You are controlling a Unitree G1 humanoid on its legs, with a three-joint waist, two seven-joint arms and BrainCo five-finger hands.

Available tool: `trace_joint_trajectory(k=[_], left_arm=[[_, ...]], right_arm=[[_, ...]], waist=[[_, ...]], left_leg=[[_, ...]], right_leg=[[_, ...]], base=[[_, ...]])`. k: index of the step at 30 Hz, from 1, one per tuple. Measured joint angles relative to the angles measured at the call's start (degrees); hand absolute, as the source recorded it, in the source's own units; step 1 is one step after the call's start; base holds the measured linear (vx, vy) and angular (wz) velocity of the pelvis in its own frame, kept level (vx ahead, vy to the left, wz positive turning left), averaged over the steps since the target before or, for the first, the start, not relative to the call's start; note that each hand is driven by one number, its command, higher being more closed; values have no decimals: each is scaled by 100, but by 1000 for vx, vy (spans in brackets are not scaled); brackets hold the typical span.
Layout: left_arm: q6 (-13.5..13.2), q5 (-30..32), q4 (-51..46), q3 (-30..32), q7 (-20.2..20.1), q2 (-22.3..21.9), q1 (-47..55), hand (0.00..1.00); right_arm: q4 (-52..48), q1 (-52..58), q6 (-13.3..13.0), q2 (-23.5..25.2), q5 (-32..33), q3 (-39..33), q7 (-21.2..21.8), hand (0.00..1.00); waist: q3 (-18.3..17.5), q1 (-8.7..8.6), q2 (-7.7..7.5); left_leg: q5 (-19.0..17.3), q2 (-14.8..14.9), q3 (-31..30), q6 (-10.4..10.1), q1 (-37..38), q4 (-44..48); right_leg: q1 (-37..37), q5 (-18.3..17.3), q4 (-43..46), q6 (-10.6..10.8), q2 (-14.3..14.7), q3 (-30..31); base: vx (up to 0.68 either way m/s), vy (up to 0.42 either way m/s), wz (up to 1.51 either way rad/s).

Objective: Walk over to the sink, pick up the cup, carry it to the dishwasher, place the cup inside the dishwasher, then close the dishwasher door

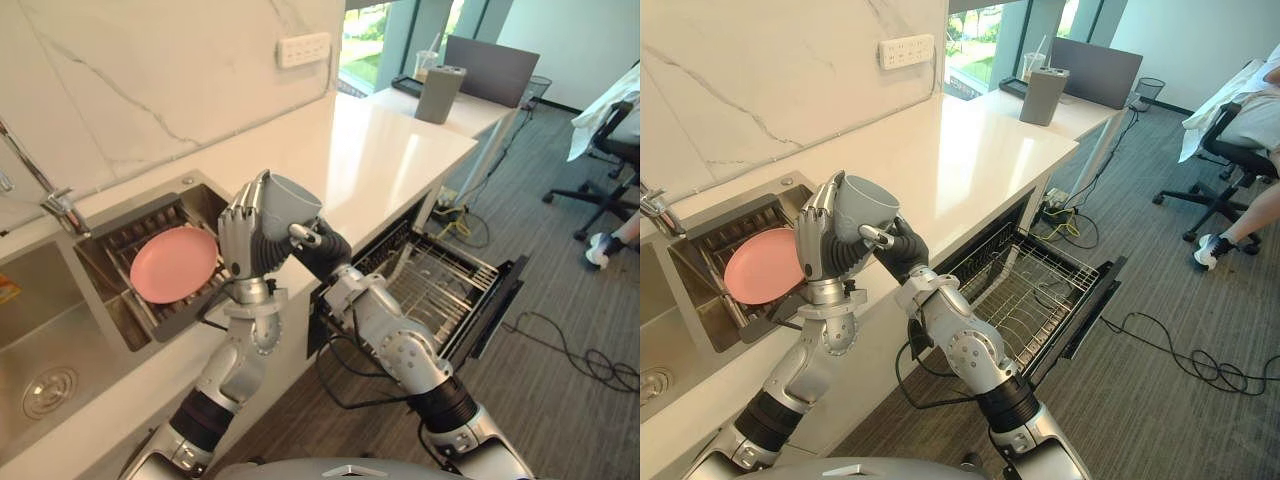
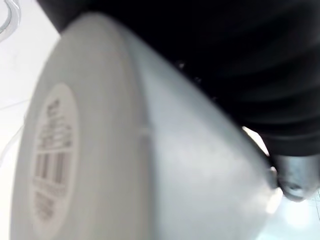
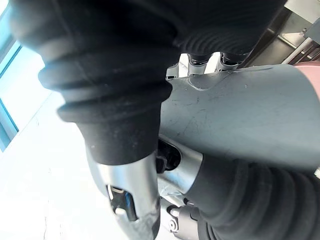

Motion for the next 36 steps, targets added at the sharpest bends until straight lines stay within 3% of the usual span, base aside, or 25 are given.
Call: trace_joint_trajectory(k=[7,20,31,32,36], left_arm=[[105,103,44,-173,148,397,64,100],[107,147,56,-376,230,655,436,100],[106,149,70,-440,240,674,414,100],[106,153,63,-445,243,677,415,100],[104,158,85,-452,252,784,417,100]], right_arm=[[-2,-217,-18,-138,-236,277,-331,0],[11,-502,379,-420,-413,121,-398,0],[14,-561,440,-608,85,-2,-395,0],[14,-561,496,-609,187,-42,-392,100],[15,-561,565,-627,239,-52,-385,100]], waist=[[-6,35,-1],[-6,35,0],[-3,30,-2],[-2,31,-1],[7,36,-5]], left_leg=[[9,1,-27,-10,-27,0],[27,-2,-37,0,-62,1],[33,1,-79,-29,-53,-3],[35,1,-86,-31,-54,-5],[36,-1,-96,-33,-57,-35]], right_leg=[[-13,7,0,-3,1,-9],[-56,13,27,-4,1,-4],[-63,-27,117,-5,-13,-31],[-65,-37,128,5,-16,-38],[-71,-68,151,36,-19,-47]], base=[[0,0,0],[0,0,0],[0,0,1],[0,0,0],[0,0,0]])
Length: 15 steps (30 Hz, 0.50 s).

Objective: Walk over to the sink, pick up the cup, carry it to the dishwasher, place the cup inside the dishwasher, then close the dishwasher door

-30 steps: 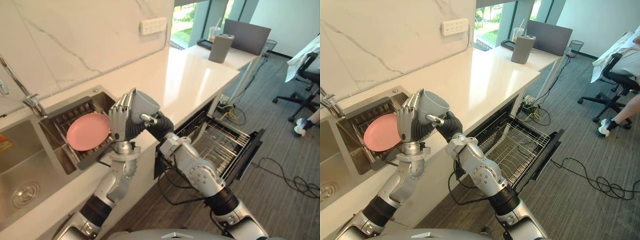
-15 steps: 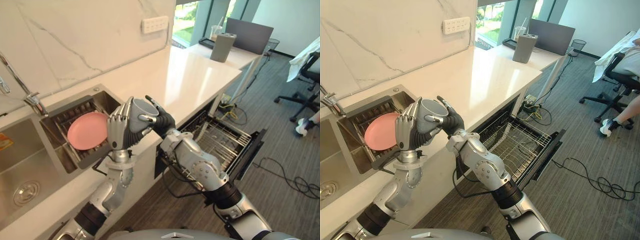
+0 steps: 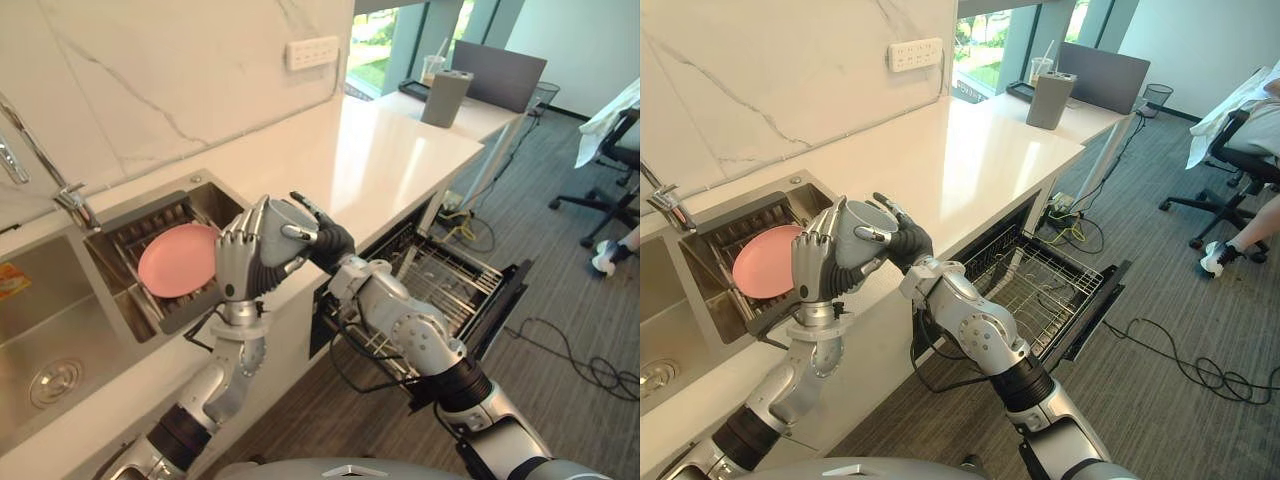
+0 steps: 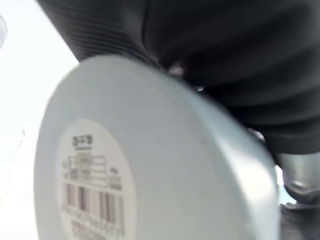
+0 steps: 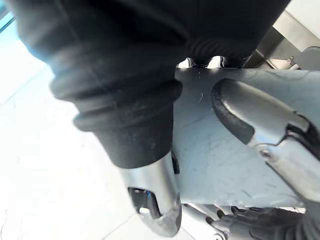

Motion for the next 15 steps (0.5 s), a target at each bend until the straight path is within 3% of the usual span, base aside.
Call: trace_joint_trajectory(k=[15], left_arm=[[0,46,-39,-19,114,-5,9,100]], right_arm=[[1,-2,-23,-6,180,30,78,100]], waist=[[122,51,-56]], left_leg=[[1,-1,-90,0,-36,15]], right_leg=[[12,-8,13,-13,-1,-90]], base=[[7,-3,2]])
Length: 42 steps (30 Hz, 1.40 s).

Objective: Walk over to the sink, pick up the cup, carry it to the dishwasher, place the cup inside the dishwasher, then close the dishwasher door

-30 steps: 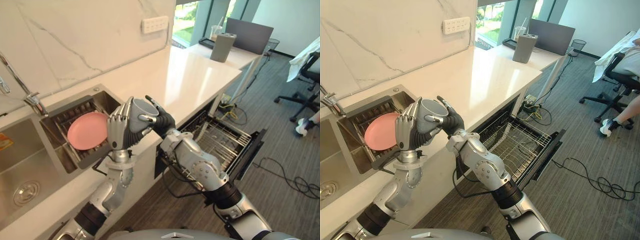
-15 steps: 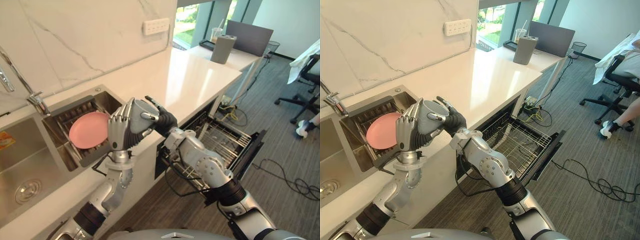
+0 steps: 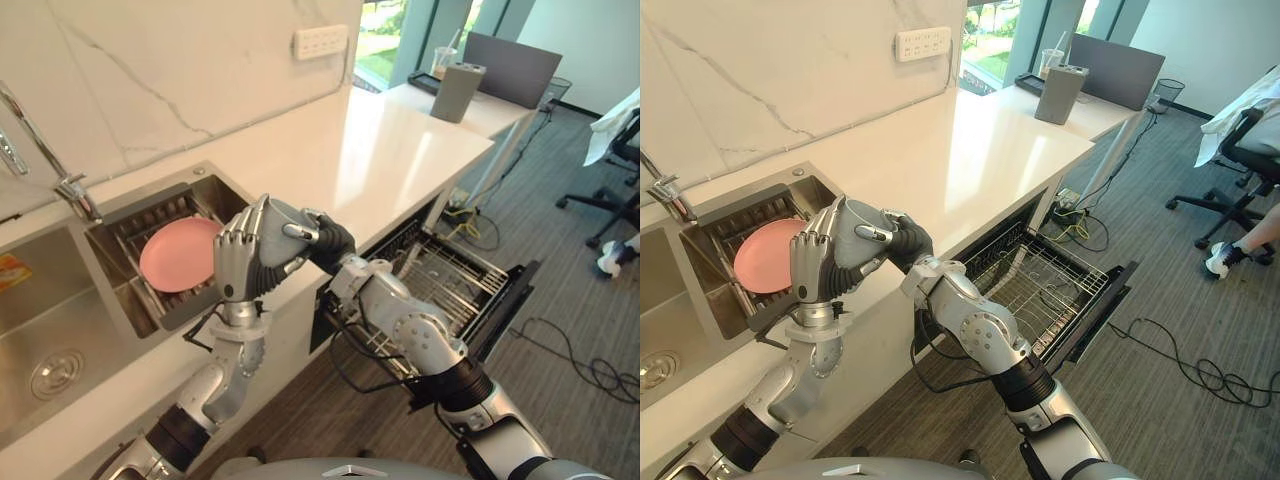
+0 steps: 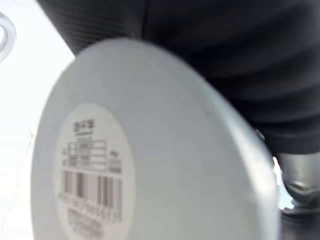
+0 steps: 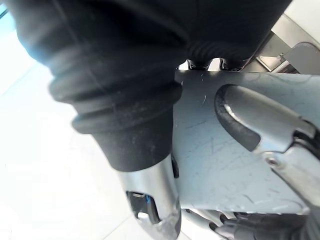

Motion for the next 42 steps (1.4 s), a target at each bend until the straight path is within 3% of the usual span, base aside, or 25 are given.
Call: trace_joint_trajectory(k=[4,5,17,20,22,24,26,29,32,37,42], left_arm=[[-1,1,-7,0,50,3,44,100],[-4,1,-6,0,82,4,44,0],[-271,-11,-4,-97,376,-9,217,0],[-347,-11,-4,-97,470,-56,234,0],[-347,49,-4,-115,471,-137,237,0],[-336,85,-8,-132,471,-189,222,0],[-277,146,-8,-157,451,-244,215,0],[-130,165,-3,-20,375,-323,217,0],[-129,37,-63,618,434,-423,215,0],[-290,44,-576,1060,533,-500,198,0],[-412,32,-637,1060,524,-727,134,0]], right_arm=[[0,0,-31,0,0,50,1,100],[0,0,-73,0,0,74,1,100],[-1,-53,-570,73,-130,165,32,100],[-2,-53,-683,284,-652,63,22,100],[-2,-137,-750,501,-1542,-139,-25,100],[-2,-317,-787,507,-1810,-314,-28,100],[-2,-441,-905,524,-1818,-579,-25,100],[-9,-494,-1320,574,-1836,-1127,-89,100],[-9,-454,-1617,451,-1907,-1842,-134,100],[-5,-26,-1809,162,-1613,-2602,-116,100],[119,193,-1940,172,-1499,-2590,-123,100]], waist=[[9,9,-14],[9,10,-15],[13,16,-9],[16,-4,-6],[28,-12,1],[72,-13,11],[100,-18,33],[141,-62,78],[143,-126,82],[143,-147,82],[144,-201,84]], left_leg=[[17,-2,-18,25,-13,15],[15,-2,-29,23,-22,15],[-3,1,-41,-5,-37,14],[-3,1,-33,-5,-35,14],[-3,0,-12,-3,-26,14],[-3,-2,20,0,-6,13],[-3,-1,46,4,10,0],[10,0,92,33,32,-19],[13,1,119,37,42,-19],[8,-2,148,38,49,-19],[2,4,213,32,74,-23]], right_leg=[[0,0,0,0,0,-15],[-1,-1,0,1,0,-26],[-8,-6,0,0,1,-40],[-13,-6,-1,0,2,-32],[-19,-4,-1,-3,1,-11],[-18,-1,-2,-6,1,18],[-17,0,-4,-7,2,40],[-17,4,-20,-7,6,81],[-16,12,-36,-10,13,103],[-6,30,-67,-3,16,121],[3,56,-105,-18,30,168]], base=[[12,-3,2],[13,-3,4],[1,0,0],[0,0,0],[0,0,-4],[0,0,-7],[0,0,-8],[7,-3,-8],[22,-7,-4],[17,-2,-2],[1,-1,-6]])
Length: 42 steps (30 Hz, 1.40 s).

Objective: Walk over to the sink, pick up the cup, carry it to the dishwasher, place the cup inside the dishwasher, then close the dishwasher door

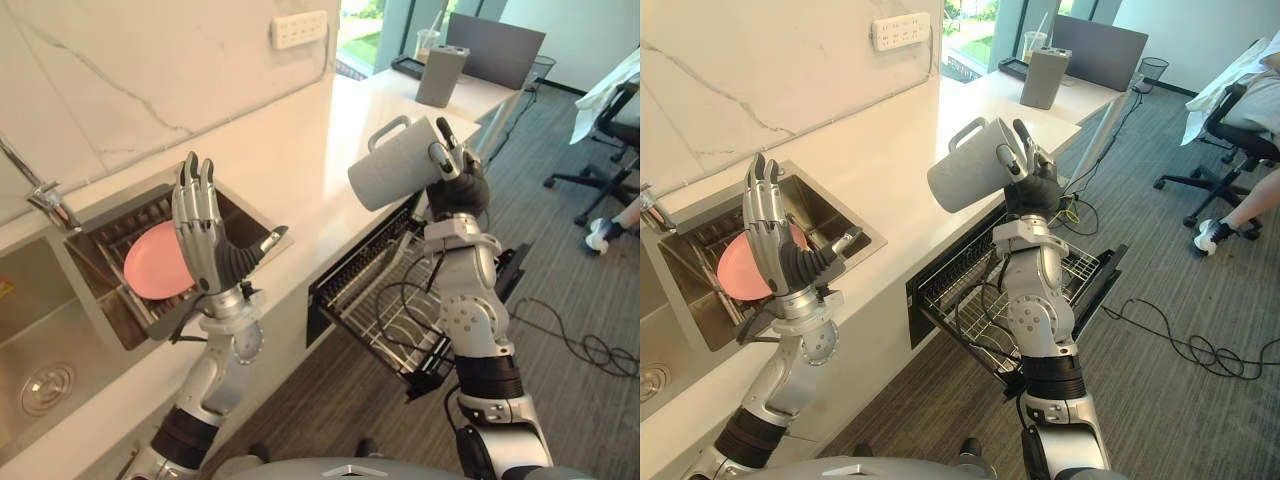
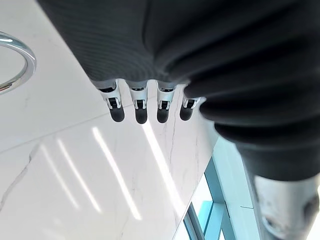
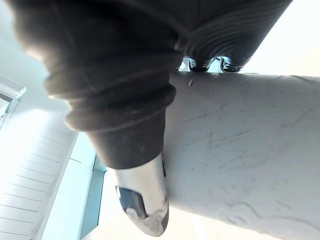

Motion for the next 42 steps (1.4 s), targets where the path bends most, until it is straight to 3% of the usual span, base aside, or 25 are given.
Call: trace_joint_trajectory(k=[2,3,5,6,8,10,13,16,18,20,21,25,28,31,33,37,39,42], left_arm=[[-93,-138,0,0,-2,-35,-12,0],[-265,-404,-1,9,-5,-52,-23,0],[-700,-958,-2,16,-122,-84,-21,0],[-1043,-1462,-6,0,-345,-99,-16,0],[-1640,-2766,-13,-44,-931,-262,114,0],[-1954,-3542,-32,-110,-1440,-390,281,0],[-2303,-5405,-65,-446,-2902,-492,580,0],[-2293,-6691,-64,-584,-3970,-510,644,0],[-2131,-7462,-66,-706,-4695,-511,646,0],[-1693,-8267,-58,-915,-5498,-507,656,0],[-1541,-8491,-53,-979,-5687,-507,657,0],[-404,-9616,379,-1471,-6786,-499,698,0],[309,-9671,930,-1755,-7309,-428,768,0],[731,-9516,1549,-1830,-7515,-325,871,0],[879,-8937,1925,-1824,-7575,-184,1060,0],[873,-7519,2766,-1544,-7502,68,1385,0],[771,-7032,3058,-1257,-7374,181,1510,0],[429,-6241,3563,-620,-7018,298,1541,0]], right_arm=[[134,10,-86,4,-133,-1,-30,100],[138,61,-109,3,-365,-24,-133,100],[137,139,-110,8,-688,-103,-264,100],[137,207,-110,7,-816,-223,-305,100],[137,289,-102,9,-1020,-460,-465,100],[139,304,-88,9,-1104,-640,-518,100],[143,365,-80,-14,-1469,-958,-576,100],[424,383,-63,-41,-1682,-1078,-592,100],[666,402,-12,-119,-1822,-1105,-591,100],[814,447,81,-143,-1976,-1159,-539,100],[836,458,85,-143,-2045,-1157,-488,100],[1325,465,161,-151,-2411,-1116,-230,100],[1884,464,169,-244,-2820,-1053,-201,100],[2253,457,172,-464,-3203,-1022,-215,100],[2477,440,169,-665,-3276,-1023,-216,100],[3066,337,182,-861,-3489,-998,-215,100],[3329,291,180,-909,-3704,-971,-211,100],[3802,-118,150,-1129,-3941,-827,-188,100]], waist=[[0,2,0],[0,0,0],[0,1,0],[0,3,0],[0,0,-2],[1,-4,-3],[1,-4,-3],[2,-3,-7],[2,-3,-7],[2,-5,-8],[1,-9,-7],[0,-36,-8],[-2,-25,-7],[-4,-13,-4],[-4,2,-3],[-3,40,-4],[14,103,2],[401,166,47]], left_leg=[[-2,1,40,-2,5,-2],[-17,1,47,0,3,-3],[-21,0,56,-5,5,-4],[-21,-1,58,-6,5,-4],[-19,-2,65,-1,4,-5],[-22,-1,69,-1,5,-5],[-23,4,84,-2,2,-5],[-35,6,147,-6,25,-5],[-42,4,194,-3,28,-5],[-45,4,206,-1,0,-4],[-45,3,208,-1,-18,-4],[-46,2,211,0,-53,-2],[-45,12,184,1,-116,-2],[-44,14,119,2,-150,-2],[-35,14,62,5,-179,-2],[26,14,-107,16,-277,5],[54,13,-170,17,-376,27],[115,4,-325,19,-490,0]], right_leg=[[3,26,-35,-3,5,22],[4,28,-49,7,7,24],[3,24,-55,20,8,35],[2,23,-55,21,7,35],[-5,26,-55,27,6,45],[-13,25,-56,29,7,60],[-27,24,-57,29,15,83],[-32,28,-57,26,17,137],[-44,32,-57,32,15,160],[-89,34,-57,38,14,181],[-112,36,-57,39,14,185],[-164,61,-57,17,15,211],[-208,71,-58,4,-8,199],[-204,72,-58,3,-10,149],[-196,72,-58,3,-13,95],[-195,76,-57,2,-17,-70],[-205,83,-57,-9,-20,-139],[-236,88,-6,-23,-47,-297]], base=[[-15,3,-7],[-9,1,-3],[0,0,0],[0,0,0],[0,0,0],[19,-3,-4],[31,-9,-3],[22,-3,-8],[15,2,-7],[12,-2,-5],[11,-7,-4],[7,-4,-2],[2,-1,2],[1,-8,10],[-4,-9,15],[-10,-9,21],[-45,0,20],[-98,14,28]])
